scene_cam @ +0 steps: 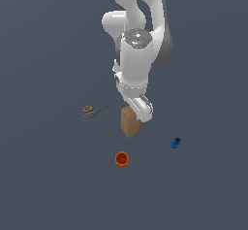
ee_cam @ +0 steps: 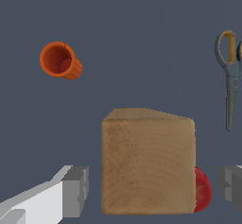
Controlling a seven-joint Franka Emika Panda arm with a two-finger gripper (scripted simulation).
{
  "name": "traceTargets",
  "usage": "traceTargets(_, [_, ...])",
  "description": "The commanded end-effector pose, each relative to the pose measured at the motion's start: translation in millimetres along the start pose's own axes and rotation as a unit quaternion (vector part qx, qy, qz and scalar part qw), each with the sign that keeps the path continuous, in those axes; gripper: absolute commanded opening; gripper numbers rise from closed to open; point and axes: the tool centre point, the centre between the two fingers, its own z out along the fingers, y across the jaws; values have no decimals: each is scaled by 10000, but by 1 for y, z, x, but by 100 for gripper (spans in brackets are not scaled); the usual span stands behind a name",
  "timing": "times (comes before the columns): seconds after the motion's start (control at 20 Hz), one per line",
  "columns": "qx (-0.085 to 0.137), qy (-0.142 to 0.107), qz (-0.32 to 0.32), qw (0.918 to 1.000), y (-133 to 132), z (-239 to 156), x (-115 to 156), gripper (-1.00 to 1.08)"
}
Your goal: Pick up a designated object from a clutter of objects.
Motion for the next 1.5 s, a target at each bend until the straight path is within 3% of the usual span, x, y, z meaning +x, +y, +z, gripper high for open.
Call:
traceTargets(0.0, [-4,-2,1,10000,0,8,0,100])
traceTargets(0.6, [-2,-2,18,10000,0,44,0,100])
traceTargets(0.65, [-2,-2,18,10000,0,44,0,-100])
traceTargets(1.45, [6,0,17,10000,0,33,3,-100])
